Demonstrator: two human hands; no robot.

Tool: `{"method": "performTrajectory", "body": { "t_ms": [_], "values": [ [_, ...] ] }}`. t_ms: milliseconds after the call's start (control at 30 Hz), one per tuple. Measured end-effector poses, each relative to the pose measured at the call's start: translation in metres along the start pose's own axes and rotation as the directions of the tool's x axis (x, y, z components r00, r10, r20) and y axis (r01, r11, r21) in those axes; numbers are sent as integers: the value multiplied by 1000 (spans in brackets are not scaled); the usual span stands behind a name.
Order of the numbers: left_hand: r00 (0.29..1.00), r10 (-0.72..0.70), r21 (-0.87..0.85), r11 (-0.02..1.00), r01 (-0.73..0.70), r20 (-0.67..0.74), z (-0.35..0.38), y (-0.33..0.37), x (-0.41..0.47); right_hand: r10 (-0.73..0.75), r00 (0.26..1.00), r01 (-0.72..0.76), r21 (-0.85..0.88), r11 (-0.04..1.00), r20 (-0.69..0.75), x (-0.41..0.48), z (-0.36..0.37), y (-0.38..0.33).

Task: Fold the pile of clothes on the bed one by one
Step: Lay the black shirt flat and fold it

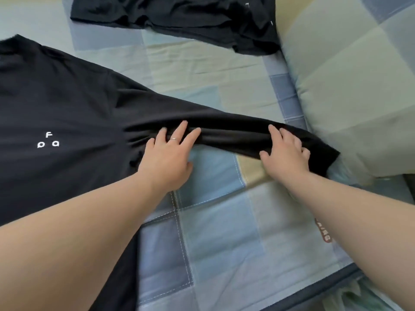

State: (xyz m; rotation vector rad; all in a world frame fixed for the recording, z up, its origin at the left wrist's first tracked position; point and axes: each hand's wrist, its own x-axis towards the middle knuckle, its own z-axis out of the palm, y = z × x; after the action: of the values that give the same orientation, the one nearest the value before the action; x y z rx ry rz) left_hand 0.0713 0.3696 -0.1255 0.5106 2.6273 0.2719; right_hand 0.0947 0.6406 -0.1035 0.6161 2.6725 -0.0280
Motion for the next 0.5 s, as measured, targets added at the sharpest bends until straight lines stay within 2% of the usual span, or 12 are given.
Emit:
{"method": "performTrajectory", "body": {
  "t_ms": [67,133,300,400,500],
  "values": [
    [997,-41,43,998,38,67,4,12,14,-38,999,37,-37,999,-16,16,-1,13],
    [992,-70,83,995,62,109,8,17,21,-62,992,50,-105,993,-110,27,-1,21],
    [982,-84,46,996,77,169,7,16,29,-26,987,-34,-361,932,-158,39,-12,33],
    [968,-86,-96,989,111,237,-1,15,32,-72,977,-14,-399,917,-200,38,-27,32],
    [954,-63,-365,915,173,294,-21,9,29,-134,981,100,-224,970,-143,35,-51,34]
  ]
}}
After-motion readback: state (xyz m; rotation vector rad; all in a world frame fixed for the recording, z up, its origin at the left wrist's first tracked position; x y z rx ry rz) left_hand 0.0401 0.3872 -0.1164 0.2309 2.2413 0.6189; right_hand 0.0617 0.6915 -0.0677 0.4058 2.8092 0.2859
